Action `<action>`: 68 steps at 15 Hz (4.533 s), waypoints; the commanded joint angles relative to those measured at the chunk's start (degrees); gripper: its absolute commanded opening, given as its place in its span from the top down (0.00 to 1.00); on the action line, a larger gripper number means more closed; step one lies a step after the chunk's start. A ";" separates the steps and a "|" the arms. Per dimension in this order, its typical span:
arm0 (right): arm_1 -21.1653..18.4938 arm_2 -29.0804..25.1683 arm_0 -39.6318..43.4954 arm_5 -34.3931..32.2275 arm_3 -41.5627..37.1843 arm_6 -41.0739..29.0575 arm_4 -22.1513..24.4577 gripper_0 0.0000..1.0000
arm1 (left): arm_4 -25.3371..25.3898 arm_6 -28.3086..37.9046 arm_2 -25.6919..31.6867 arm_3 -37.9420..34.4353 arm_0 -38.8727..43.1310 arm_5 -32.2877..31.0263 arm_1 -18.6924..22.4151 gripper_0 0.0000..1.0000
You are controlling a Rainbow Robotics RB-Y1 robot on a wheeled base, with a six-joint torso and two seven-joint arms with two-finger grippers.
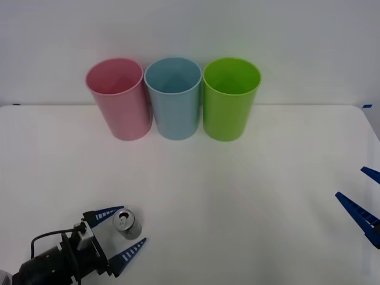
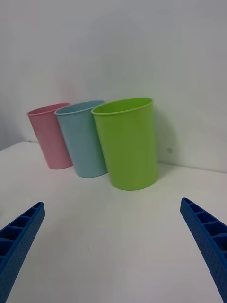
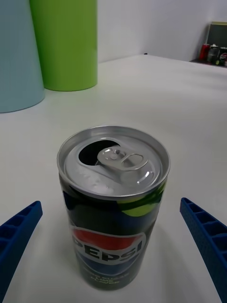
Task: Grasp the object on the table and drop it into the matching bin: aluminum can to the light blue bin, PET bottle to the pink bin.
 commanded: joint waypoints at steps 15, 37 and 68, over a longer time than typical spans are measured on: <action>0.00 0.00 0.00 0.00 0.00 0.00 0.00 0.00 | -0.09 -1.52 -0.14 0.04 -0.09 1.22 -0.84 1.00; 0.00 0.00 0.00 0.00 0.00 0.00 0.00 0.00 | 15.91 2.35 3.99 -6.64 5.45 0.61 6.72 1.00; 0.00 0.00 0.00 0.00 0.00 0.00 0.00 0.00 | 8.00 38.74 0.74 -28.61 -12.22 24.43 6.28 1.00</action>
